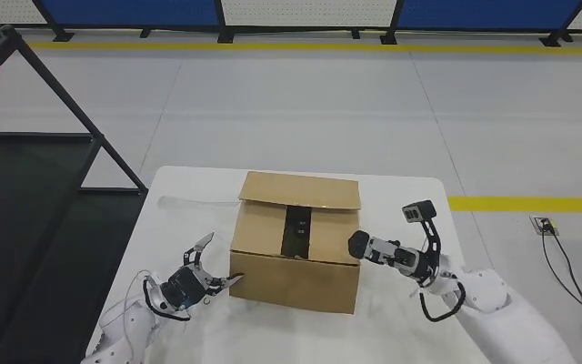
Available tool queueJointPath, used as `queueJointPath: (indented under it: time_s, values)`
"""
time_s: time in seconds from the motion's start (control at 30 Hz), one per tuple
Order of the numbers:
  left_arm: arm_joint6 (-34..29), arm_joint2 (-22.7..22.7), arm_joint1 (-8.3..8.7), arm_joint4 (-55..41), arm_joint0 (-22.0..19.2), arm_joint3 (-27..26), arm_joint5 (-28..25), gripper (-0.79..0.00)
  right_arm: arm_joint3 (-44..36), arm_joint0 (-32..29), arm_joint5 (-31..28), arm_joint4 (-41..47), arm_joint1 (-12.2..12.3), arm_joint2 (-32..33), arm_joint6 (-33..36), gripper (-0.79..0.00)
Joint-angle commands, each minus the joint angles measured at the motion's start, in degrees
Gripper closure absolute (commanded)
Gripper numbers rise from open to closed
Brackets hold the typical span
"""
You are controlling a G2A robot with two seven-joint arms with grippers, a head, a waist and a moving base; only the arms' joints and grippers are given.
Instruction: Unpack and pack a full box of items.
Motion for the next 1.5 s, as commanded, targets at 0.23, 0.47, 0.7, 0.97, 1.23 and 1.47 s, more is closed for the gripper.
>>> queueJointPath:
  time_s: [0.23, 0.47, 0.7, 0.97, 1.23, 1.47]
  values:
    - [0.00, 0.00, 0.00, 0.00, 0.00, 0.00, 0.00, -0.785, 8.38, 6.74, 10.30, 3.92, -2.95, -3.59, -0.63, -0.785]
    - [0.00, 0.00, 0.00, 0.00, 0.00, 0.00, 0.00, -0.785, 8.38, 6.74, 10.30, 3.92, -2.95, -3.59, -0.63, -0.785]
    - [0.00, 0.00, 0.00, 0.00, 0.00, 0.00, 0.00, -0.785, 7.78, 7.22, 16.63, 6.69, -4.37, -4.08, -4.74, -0.785]
    - [0.00, 0.00, 0.00, 0.00, 0.00, 0.00, 0.00, -0.785, 11.91, 11.80, 22.21, 5.80, -7.39, -6.71, -10.29, -0.785]
    - [0.00, 0.00, 0.00, 0.00, 0.00, 0.00, 0.00, -0.785, 14.80, 14.08, 19.29, 6.85, -9.87, -6.98, -12.06, -0.785]
    - [0.00, 0.00, 0.00, 0.00, 0.00, 0.00, 0.00, -0.785, 18.62, 18.05, 17.25, 7.68, -13.20, -8.57, -18.55, -0.785]
